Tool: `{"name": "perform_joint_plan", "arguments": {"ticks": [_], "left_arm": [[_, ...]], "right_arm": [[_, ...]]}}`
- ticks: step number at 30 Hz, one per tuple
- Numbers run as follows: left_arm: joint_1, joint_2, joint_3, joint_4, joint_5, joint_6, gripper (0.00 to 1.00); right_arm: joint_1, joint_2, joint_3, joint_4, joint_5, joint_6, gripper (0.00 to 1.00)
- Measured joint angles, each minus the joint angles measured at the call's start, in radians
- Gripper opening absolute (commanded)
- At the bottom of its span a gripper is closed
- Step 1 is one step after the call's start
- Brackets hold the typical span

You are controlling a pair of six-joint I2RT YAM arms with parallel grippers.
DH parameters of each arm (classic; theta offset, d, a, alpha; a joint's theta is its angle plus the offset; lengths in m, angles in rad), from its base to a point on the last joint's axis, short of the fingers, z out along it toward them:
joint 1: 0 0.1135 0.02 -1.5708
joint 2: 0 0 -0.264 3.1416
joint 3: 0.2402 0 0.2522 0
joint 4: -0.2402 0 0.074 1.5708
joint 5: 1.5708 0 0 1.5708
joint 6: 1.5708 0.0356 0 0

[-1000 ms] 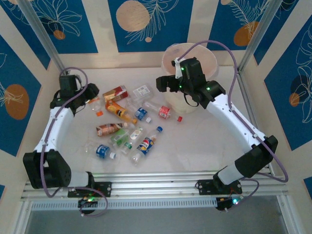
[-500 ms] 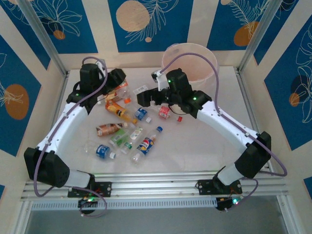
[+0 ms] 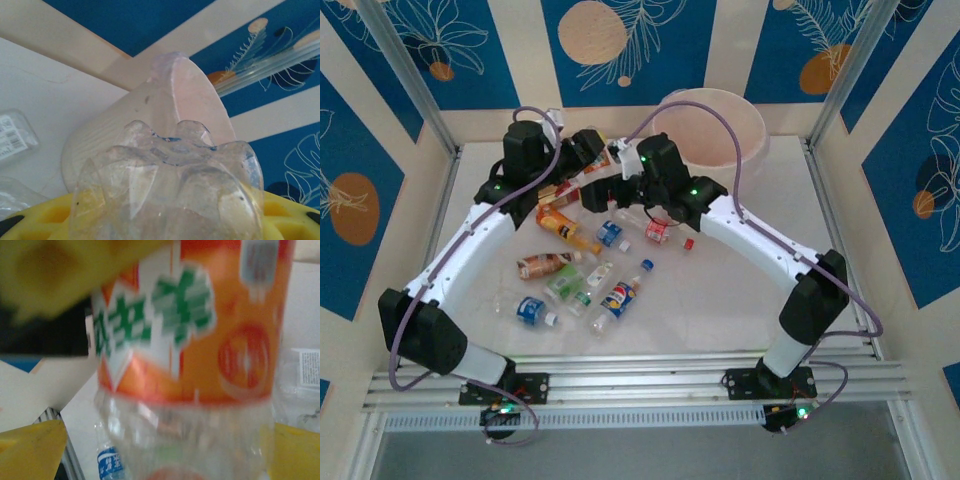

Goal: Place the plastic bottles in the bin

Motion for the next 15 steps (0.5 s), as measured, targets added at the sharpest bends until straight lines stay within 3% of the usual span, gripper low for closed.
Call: {"name": "perform_joint_plan", "arguments": {"ticks": [10,13,15], "left_arm": [[-0.012,0.001,0.006,0.005,0.014,-0.006,0.52],[-0.012,0.003,0.006,0.005,0.014,-0.010,0.70],[-0.008,0.003,0.006,-0.004,0.006,-0.021,0.93]], "right_arm": [[0.000,0.033,0.037,0.000,0.055,-0.034,0.63],[0.001,0.032,0.039,0.001,0.060,-0.036,0.57],[0.002,0.028,0.039,0.004,0.069,-0.039,0.55]]}}
